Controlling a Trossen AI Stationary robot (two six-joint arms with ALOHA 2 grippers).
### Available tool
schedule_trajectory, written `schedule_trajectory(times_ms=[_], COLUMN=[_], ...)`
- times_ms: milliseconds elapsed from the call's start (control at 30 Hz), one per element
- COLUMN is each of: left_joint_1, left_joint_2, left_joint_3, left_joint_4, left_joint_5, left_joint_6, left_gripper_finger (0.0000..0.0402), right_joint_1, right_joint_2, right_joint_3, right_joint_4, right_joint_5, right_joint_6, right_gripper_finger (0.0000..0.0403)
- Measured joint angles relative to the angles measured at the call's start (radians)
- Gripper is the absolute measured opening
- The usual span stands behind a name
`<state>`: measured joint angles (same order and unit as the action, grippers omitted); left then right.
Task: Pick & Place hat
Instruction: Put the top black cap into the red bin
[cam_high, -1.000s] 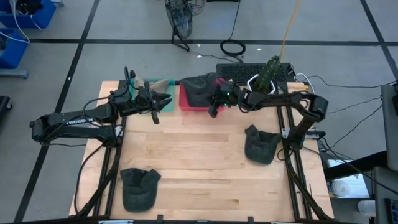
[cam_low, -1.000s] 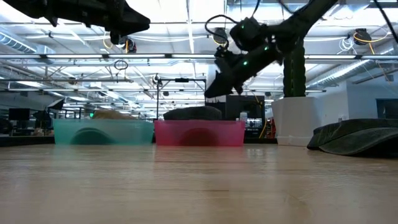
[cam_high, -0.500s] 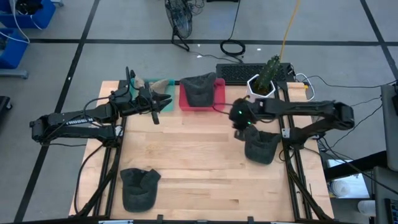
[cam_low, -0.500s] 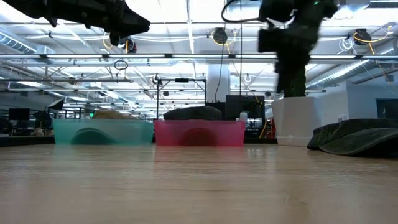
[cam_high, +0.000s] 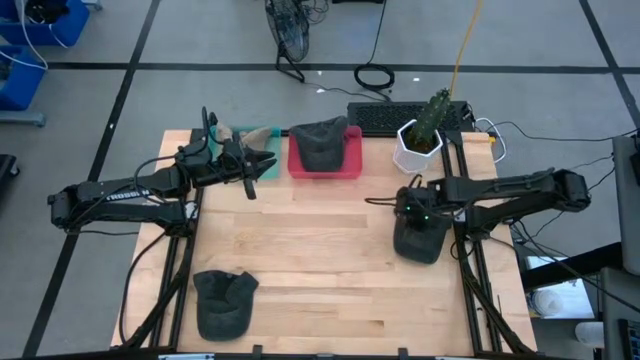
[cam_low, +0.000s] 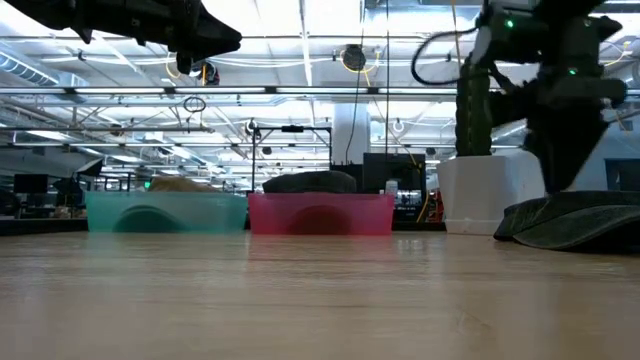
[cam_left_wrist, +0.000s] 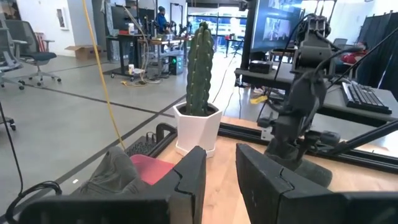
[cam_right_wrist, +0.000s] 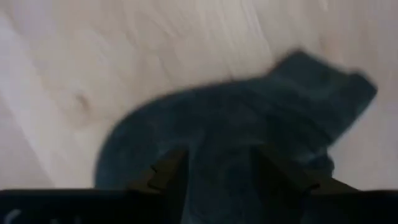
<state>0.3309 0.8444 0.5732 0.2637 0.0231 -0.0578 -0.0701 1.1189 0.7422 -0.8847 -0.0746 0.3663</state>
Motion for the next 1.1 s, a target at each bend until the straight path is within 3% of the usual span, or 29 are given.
schedule_trajectory(times_ms=[567,800,1100], left_joint_1=[0.0,0.0,0.0], left_joint_2=[0.0,0.0,0.0], left_joint_3=[0.0,0.0,0.0], left_joint_4=[-0.006,-0.007,-0.016], left_joint_5=[0.0,0.001,0.001], left_joint_6=[-0.001,-0.003,-0.003], left_gripper_finger=[0.0093,0.0093,0.0093], right_joint_1=[-0.002,0.001,0.0], right_joint_2=[-0.114,-0.119,-0.12], right_joint_3=[-0.047,-0.058,-0.198], right_joint_4=[-0.131,-0.089,-0.016], right_joint_5=[-0.003,-0.004,-0.052], right_joint_6=[0.063,0.068,0.096], right_gripper_finger=[0.0175,0.0172,0.0171])
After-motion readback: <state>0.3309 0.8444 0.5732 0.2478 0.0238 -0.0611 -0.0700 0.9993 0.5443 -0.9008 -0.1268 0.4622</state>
